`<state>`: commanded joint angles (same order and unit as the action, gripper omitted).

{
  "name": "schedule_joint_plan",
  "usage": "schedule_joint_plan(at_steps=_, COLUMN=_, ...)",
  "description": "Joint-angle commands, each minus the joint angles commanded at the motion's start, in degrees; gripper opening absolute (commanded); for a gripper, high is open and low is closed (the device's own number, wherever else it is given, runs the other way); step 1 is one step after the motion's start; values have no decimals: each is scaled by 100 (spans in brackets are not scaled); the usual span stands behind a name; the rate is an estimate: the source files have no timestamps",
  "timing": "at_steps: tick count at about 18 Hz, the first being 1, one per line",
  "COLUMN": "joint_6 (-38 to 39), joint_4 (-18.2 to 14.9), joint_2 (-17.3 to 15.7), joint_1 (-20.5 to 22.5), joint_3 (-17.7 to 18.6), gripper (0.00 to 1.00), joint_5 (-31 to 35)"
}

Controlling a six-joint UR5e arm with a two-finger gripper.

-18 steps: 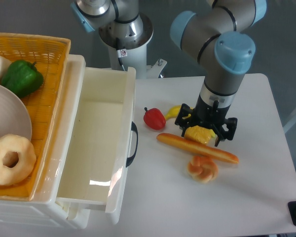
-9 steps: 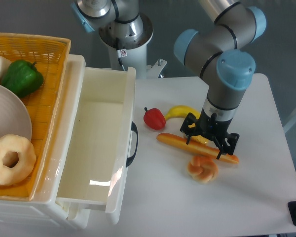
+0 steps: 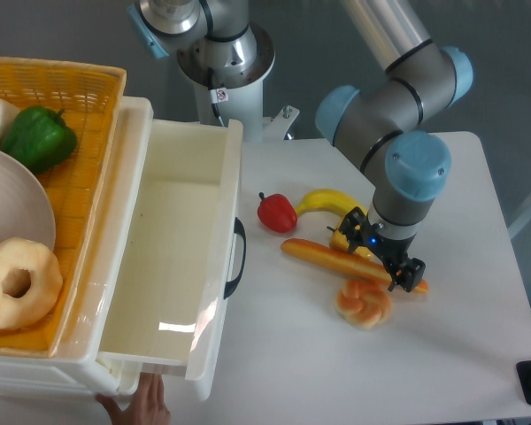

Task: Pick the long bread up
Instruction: 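Move the open gripper over the long bread and lower onto it, then close the gripper on the end of the long bread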

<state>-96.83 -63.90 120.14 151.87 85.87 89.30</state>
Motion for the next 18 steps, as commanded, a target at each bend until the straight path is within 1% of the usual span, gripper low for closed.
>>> schedule_joint_plan(at_steps=3, joint_6=-300, joint_4=97, joint_2=114, joint_1=53, joint_3=0, gripper=100, joint_5=0)
schedule_joint_plan(at_steps=7, joint_6=-880, joint_4=106, joint_2=185, joint_1=123, joint_3=-9, gripper=100, joint_5=61)
schedule_joint_plan(at_steps=12, joint_6=-1232, joint_4=141, joint_2=247, joint_1=167, joint_3=-9, gripper=100, joint_5=290)
schedule_joint_plan(at_steps=17, joint_6=-1601, joint_4=150, joint_2=334, joint_1=237, joint_3=-18, gripper=100, joint_5=325)
schedule_joint_plan(at_steps=18, joint_6=-1645, joint_4=193, joint_2=352, joint_1=255, joint_3=-18, gripper=100, joint_5=325)
